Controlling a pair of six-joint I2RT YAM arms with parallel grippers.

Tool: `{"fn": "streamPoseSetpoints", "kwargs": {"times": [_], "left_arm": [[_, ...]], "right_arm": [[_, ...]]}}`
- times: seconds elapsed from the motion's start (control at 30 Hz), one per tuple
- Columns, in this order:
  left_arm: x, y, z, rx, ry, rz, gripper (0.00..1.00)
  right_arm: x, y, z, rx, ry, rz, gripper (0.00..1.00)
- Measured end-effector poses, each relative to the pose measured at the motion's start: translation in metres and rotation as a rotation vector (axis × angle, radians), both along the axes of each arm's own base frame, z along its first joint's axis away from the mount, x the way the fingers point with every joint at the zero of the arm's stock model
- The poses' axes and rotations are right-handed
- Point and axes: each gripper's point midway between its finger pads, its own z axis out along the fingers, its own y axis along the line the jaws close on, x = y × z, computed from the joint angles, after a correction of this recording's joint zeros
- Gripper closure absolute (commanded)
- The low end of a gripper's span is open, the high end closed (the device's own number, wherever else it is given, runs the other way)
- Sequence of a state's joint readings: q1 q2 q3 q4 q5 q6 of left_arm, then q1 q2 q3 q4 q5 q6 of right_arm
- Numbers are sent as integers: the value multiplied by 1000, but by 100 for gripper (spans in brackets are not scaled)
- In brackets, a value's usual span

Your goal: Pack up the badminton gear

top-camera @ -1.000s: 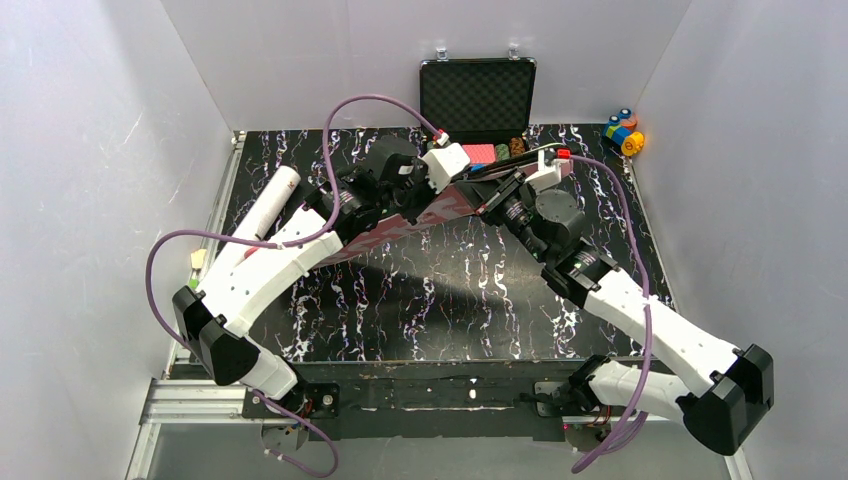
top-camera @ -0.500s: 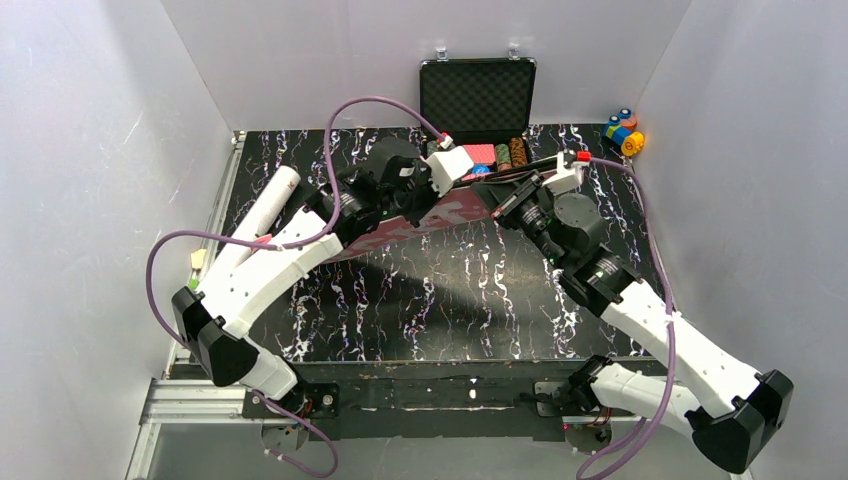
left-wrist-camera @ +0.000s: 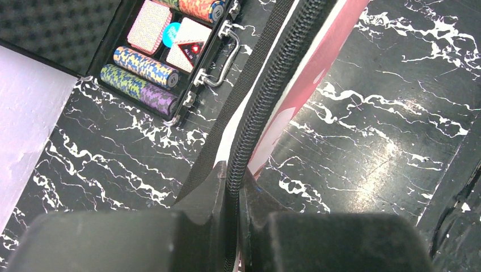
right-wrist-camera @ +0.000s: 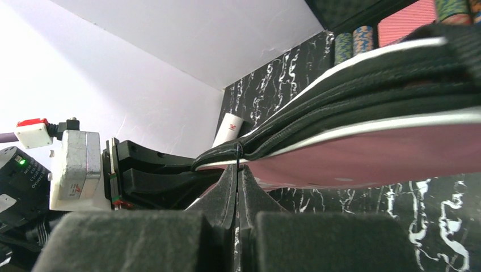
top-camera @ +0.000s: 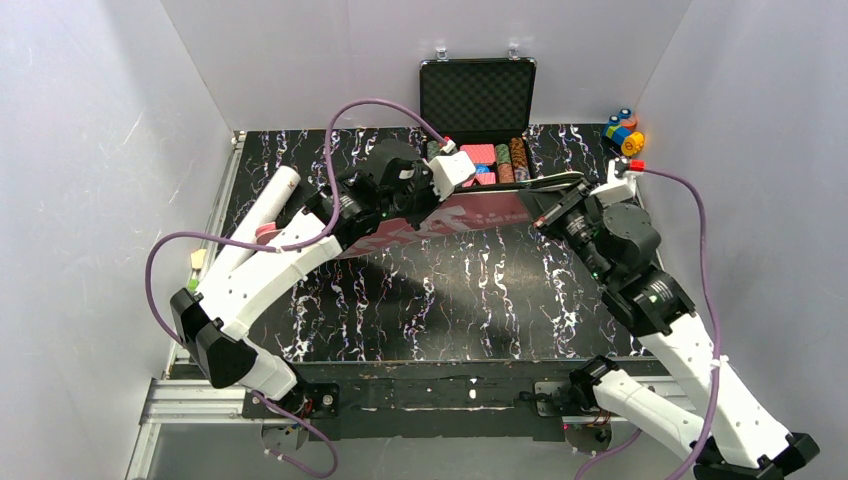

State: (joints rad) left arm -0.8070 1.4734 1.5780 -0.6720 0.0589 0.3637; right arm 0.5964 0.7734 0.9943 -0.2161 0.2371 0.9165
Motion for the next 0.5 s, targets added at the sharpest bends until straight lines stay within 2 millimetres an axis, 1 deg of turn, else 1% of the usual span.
{"fn": "streamPoseSetpoints", "kwargs": {"times": [0.23,0.5], "left_arm": [[-3,-1,-3,6,1,-19,100],[-6,2,1,2,-13,-30,100]], "right_arm": [[-11,-32,4,-55,0,-71,99],[-24,-67,19,-136,-20,-170,99]]}}
